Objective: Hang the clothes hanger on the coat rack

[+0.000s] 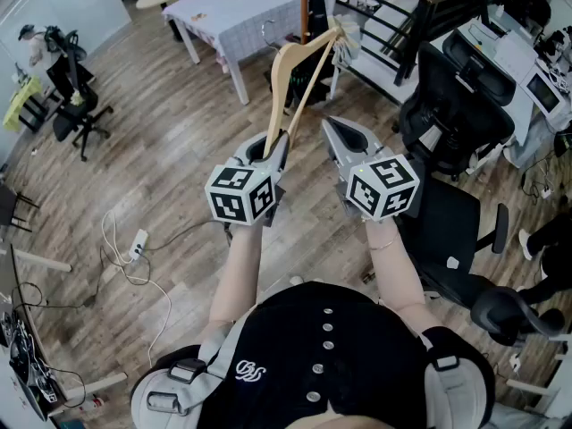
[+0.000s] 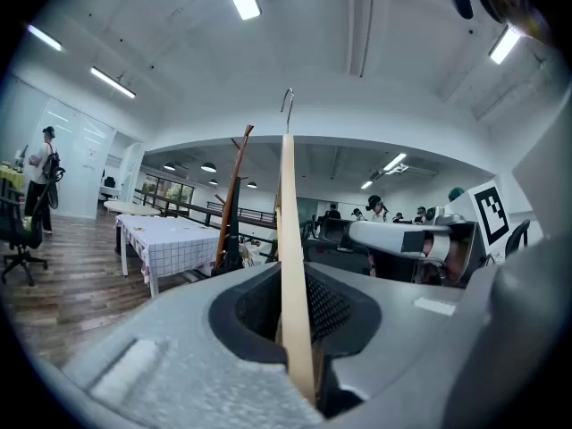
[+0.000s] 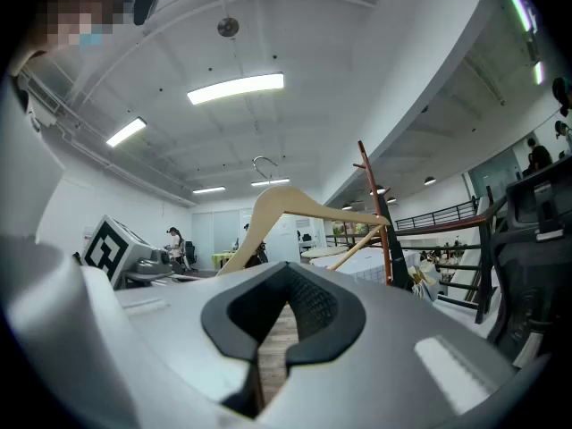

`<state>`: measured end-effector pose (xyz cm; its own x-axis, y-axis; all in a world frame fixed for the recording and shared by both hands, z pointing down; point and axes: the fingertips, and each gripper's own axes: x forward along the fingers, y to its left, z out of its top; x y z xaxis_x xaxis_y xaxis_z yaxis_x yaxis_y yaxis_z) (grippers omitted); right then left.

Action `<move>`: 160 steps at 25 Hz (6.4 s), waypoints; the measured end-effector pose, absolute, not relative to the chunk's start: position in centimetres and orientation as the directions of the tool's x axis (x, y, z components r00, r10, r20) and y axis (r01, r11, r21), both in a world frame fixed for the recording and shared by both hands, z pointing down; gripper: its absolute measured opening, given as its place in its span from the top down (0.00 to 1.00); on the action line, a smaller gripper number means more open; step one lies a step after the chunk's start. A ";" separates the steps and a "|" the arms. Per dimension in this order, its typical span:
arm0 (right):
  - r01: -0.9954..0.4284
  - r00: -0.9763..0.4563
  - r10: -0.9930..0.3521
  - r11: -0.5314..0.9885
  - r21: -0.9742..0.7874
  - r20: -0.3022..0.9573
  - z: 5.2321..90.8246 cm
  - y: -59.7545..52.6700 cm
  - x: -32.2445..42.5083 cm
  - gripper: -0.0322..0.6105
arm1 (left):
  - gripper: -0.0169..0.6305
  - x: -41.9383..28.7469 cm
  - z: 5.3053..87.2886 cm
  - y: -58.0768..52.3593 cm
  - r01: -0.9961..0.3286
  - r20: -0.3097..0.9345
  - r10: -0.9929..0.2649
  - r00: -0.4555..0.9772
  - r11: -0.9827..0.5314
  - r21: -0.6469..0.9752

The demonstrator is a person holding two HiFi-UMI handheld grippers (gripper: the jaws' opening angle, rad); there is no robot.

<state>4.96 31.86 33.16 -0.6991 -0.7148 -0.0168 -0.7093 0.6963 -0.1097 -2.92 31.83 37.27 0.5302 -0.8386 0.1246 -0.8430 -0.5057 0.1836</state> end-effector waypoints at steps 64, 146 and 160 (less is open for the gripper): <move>-0.751 -0.622 -0.763 0.645 -0.144 -0.177 30.3 -1.5 -2.0 0.95 | 0.92 -11.2 35.9 -1.5 -0.801 0.016 -0.818 0.575 -0.558 0.218; -0.635 -0.743 -0.616 0.772 -0.014 -0.263 21.8 -36.6 -2.7 0.95 | 0.92 -12.1 25.5 -38.4 -0.913 -0.070 -0.910 0.408 -0.409 -0.002; -0.652 -0.740 -0.607 0.754 0.086 -0.290 17.3 -38.1 -3.2 0.95 | 0.92 -12.5 20.9 -40.2 -0.919 -0.096 -0.914 0.393 -0.388 -0.069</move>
<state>-3.19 -38.08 17.30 -0.7401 -0.6070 -0.2895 -0.6517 0.7537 0.0857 -12.50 -40.15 20.92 0.3933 -0.9144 -0.0957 -0.9191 -0.3880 -0.0693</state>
